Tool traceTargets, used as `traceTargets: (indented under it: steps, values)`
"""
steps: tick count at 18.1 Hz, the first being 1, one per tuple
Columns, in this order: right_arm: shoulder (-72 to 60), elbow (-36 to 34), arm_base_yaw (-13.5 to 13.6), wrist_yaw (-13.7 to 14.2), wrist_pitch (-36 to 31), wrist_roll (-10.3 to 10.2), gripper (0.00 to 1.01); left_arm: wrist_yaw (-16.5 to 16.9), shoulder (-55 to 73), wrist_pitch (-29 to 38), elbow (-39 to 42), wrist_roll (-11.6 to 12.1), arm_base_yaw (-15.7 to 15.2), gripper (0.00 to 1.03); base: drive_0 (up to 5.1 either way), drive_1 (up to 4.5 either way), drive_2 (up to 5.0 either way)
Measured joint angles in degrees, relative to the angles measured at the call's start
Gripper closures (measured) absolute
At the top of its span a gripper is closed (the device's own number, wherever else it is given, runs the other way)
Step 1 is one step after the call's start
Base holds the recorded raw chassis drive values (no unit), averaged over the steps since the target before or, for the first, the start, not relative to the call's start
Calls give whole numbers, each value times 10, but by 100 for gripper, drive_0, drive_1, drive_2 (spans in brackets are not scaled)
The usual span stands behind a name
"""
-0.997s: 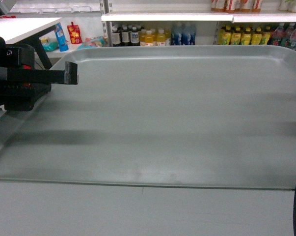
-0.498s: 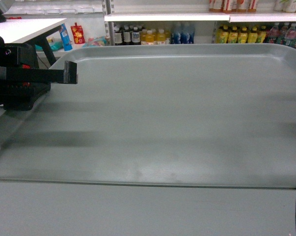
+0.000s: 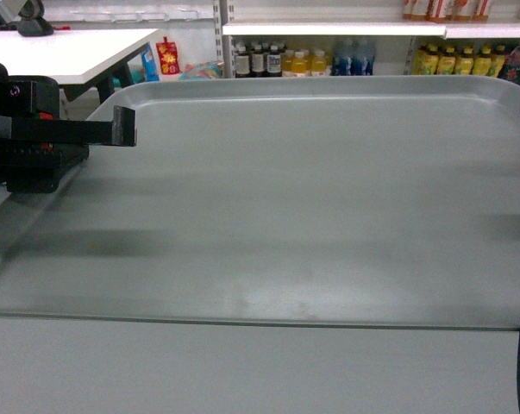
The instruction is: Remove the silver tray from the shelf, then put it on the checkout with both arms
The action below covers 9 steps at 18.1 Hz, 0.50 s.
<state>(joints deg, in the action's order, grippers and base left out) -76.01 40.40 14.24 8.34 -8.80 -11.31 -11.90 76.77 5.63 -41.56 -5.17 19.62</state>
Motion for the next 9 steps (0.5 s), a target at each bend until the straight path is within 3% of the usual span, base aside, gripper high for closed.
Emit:
traceTargets:
  steps: [9]
  values:
    - [1,0,0,0,0,0,99,1,0,2,0,0,0,100,-494,242,242]
